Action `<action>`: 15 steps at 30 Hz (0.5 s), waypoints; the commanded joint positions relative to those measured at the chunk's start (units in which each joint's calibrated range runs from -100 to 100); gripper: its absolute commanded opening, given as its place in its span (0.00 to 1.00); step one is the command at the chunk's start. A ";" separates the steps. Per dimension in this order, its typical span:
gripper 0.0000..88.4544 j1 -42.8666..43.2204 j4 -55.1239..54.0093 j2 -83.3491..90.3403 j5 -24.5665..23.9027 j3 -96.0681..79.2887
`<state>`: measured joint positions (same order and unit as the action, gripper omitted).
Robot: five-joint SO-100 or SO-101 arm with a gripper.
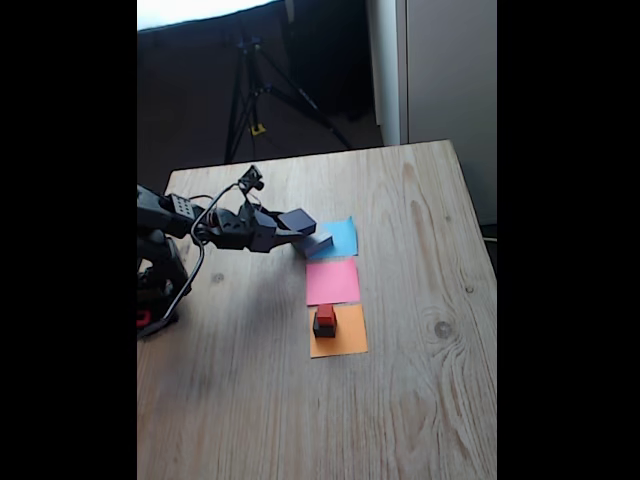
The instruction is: Tower of hanoi
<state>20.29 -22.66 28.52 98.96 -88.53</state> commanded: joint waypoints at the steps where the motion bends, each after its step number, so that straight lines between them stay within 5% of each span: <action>1: 0.21 0.23 -9.11 -5.05 1.04 0.98; 15: 0.21 -1.19 -19.71 -15.80 1.04 3.07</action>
<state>19.57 -39.47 13.72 98.96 -87.92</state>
